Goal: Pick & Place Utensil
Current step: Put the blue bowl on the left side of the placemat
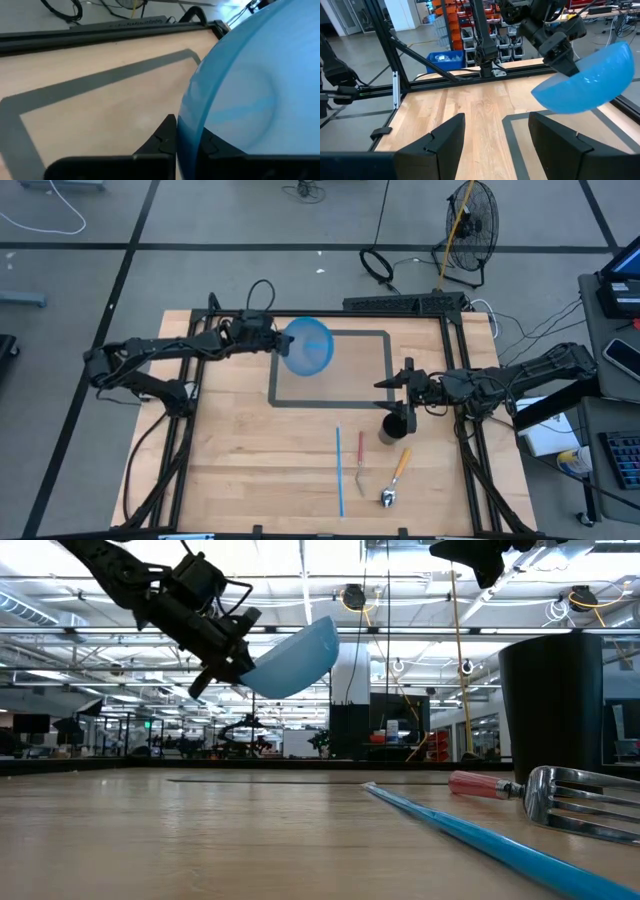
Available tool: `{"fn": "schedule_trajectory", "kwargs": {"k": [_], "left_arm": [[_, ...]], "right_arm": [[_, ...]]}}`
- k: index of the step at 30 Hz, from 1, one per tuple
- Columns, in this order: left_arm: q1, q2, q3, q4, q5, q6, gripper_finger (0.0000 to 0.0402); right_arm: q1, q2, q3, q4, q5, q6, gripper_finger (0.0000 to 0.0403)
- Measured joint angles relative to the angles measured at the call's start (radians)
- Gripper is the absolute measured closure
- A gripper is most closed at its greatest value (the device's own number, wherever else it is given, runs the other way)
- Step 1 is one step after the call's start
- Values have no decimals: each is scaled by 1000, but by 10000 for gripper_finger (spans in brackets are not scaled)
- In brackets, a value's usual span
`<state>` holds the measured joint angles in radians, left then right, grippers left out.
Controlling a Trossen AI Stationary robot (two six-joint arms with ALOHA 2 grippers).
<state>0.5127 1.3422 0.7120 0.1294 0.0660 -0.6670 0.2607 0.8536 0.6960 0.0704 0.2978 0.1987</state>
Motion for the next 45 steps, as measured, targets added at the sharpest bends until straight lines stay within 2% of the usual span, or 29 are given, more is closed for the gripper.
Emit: {"fn": "schedule_trajectory", "kwargs": {"k": [6,10,13,16,21,26,30,36,40,45], "left_arm": [[9,98,104,-33,18,39,395],[31,135,172,-153,32,89,381],[39,160,203,-222,41,118,387],[39,180,218,-245,57,136,395],[37,231,219,-263,58,99,380],[31,275,219,-292,70,60,395],[27,277,229,-310,68,36,384],[27,276,369,-506,-1,110,395],[27,278,464,-606,-40,155,386],[44,361,540,-748,-18,195,394]], "right_arm": [[0,0,0,0,17,3,188],[1,0,0,0,16,24,188],[2,0,0,0,16,25,188],[2,0,0,0,16,25,188],[2,0,0,0,16,20,188],[1,0,0,0,16,18,188],[1,0,0,0,17,23,188],[0,0,0,0,28,20,188],[0,0,0,0,45,18,188],[0,0,0,0,44,25,188]]}}
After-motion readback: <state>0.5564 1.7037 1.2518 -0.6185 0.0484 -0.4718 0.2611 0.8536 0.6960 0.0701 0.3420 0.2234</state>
